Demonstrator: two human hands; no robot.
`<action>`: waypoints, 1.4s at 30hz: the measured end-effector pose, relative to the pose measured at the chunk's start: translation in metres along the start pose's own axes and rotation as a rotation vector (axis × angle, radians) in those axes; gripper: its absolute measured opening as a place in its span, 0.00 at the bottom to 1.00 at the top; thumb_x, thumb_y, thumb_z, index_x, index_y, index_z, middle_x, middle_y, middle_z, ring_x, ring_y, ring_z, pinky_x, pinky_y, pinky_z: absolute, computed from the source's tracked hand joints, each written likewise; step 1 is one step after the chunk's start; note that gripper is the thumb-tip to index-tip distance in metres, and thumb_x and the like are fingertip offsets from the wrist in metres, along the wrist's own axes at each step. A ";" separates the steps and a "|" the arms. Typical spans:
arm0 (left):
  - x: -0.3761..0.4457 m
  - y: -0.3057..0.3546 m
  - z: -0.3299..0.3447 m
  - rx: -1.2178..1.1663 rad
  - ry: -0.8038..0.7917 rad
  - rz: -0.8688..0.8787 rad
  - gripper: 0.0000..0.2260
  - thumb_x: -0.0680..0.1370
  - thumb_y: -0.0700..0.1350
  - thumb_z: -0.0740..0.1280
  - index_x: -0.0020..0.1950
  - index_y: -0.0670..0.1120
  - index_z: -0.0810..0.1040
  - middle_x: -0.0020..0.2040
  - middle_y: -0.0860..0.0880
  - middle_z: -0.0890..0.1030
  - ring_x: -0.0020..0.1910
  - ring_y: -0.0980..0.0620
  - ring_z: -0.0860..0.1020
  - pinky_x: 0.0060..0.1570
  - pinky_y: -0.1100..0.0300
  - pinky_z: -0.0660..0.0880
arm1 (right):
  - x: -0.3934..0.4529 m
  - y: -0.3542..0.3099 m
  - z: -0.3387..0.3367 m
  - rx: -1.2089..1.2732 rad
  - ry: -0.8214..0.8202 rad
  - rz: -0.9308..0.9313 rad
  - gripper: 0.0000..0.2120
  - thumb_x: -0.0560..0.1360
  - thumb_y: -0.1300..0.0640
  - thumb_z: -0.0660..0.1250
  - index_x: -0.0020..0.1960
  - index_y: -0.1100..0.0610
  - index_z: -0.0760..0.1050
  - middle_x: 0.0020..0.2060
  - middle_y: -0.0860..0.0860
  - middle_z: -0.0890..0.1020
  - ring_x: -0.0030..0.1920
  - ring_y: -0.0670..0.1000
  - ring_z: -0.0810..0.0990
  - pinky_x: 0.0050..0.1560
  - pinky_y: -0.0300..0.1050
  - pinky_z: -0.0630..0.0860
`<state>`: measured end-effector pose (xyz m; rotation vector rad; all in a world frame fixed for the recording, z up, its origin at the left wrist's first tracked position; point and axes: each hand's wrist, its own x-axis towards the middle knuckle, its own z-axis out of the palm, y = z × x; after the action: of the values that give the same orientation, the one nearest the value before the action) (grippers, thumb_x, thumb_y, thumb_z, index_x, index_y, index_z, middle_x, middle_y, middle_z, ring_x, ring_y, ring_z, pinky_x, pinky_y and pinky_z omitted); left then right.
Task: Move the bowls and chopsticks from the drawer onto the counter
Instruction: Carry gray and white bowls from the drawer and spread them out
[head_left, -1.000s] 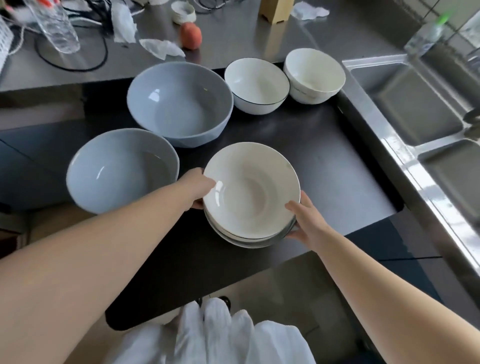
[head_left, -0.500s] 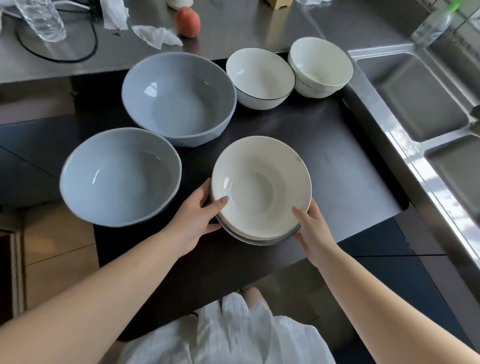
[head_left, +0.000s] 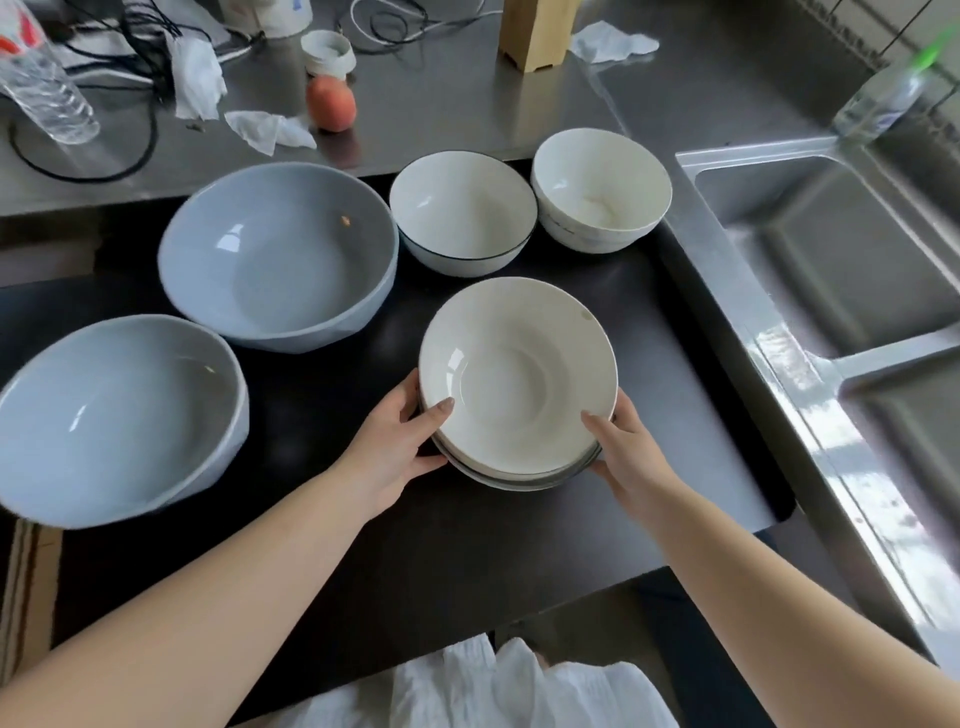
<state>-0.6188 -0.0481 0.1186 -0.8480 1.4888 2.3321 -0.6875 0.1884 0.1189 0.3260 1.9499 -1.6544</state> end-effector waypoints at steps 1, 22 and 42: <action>0.005 0.000 0.012 -0.008 0.014 0.003 0.24 0.79 0.42 0.67 0.72 0.58 0.69 0.68 0.54 0.74 0.68 0.49 0.72 0.62 0.38 0.72 | 0.008 -0.004 -0.012 -0.003 -0.008 0.001 0.24 0.80 0.60 0.58 0.72 0.41 0.64 0.59 0.42 0.79 0.57 0.46 0.79 0.55 0.49 0.78; 0.078 0.002 0.166 -0.064 0.175 0.055 0.24 0.79 0.42 0.66 0.74 0.53 0.67 0.69 0.50 0.73 0.68 0.50 0.71 0.63 0.44 0.73 | 0.090 -0.049 -0.142 -0.403 0.222 -0.158 0.18 0.70 0.51 0.63 0.59 0.50 0.74 0.51 0.46 0.82 0.52 0.49 0.81 0.47 0.42 0.72; 0.099 0.017 0.197 0.026 0.146 0.014 0.19 0.81 0.42 0.63 0.72 0.53 0.69 0.59 0.56 0.76 0.56 0.56 0.74 0.58 0.48 0.73 | 0.110 -0.067 -0.171 -0.501 0.235 -0.156 0.08 0.74 0.60 0.62 0.52 0.59 0.74 0.42 0.54 0.78 0.44 0.53 0.74 0.40 0.46 0.68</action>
<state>-0.7729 0.1095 0.1341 -1.0230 1.5832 2.2992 -0.8555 0.3207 0.1282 0.1804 2.5373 -1.1943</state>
